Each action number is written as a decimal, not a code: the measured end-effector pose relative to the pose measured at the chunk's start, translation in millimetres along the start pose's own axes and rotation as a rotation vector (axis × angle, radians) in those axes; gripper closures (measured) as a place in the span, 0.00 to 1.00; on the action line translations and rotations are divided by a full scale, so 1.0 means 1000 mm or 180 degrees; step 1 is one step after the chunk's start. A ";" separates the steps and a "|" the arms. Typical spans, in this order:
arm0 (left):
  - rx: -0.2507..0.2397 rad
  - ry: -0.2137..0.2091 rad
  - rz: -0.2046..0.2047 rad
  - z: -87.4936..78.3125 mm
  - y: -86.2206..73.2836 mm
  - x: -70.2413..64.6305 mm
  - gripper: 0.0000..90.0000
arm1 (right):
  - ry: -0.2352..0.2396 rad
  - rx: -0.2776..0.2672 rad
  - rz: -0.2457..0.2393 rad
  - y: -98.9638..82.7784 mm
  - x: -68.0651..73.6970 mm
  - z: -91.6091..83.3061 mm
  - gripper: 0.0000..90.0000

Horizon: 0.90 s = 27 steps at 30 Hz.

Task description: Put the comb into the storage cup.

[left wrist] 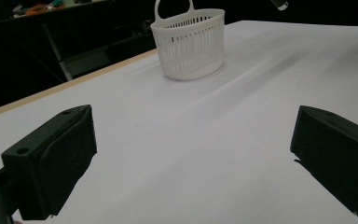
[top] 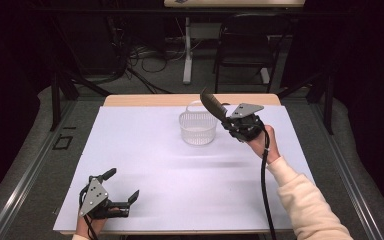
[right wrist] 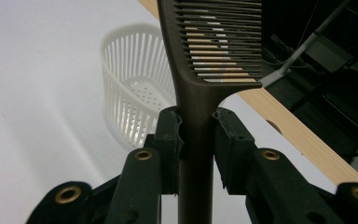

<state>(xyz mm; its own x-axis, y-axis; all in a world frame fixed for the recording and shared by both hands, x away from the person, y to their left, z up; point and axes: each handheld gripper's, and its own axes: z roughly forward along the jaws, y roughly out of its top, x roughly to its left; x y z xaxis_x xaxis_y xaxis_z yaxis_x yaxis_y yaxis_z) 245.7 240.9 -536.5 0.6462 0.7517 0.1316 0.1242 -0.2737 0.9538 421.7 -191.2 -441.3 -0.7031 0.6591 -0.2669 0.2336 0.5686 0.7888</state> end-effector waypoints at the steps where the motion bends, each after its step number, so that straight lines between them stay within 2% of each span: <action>1: -0.0002 0.0002 -0.0008 0.000 0.000 0.000 0.00 | 0.0000 0.0000 0.0000 0.000 0.000 0.000 0.81; 27: -0.0008 -0.0001 -0.0011 0.000 0.000 0.000 0.00 | -0.0043 -0.0025 -0.0080 0.015 -0.004 0.004 0.81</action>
<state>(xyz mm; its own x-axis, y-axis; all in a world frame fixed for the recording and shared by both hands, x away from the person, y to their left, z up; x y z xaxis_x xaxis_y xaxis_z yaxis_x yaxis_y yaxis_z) 245.7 241.0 -536.4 0.6459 0.7526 0.1282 0.1246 -0.2696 0.9549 430.4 -182.9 -430.3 -0.6996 0.6512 -0.2940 0.2107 0.5812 0.7860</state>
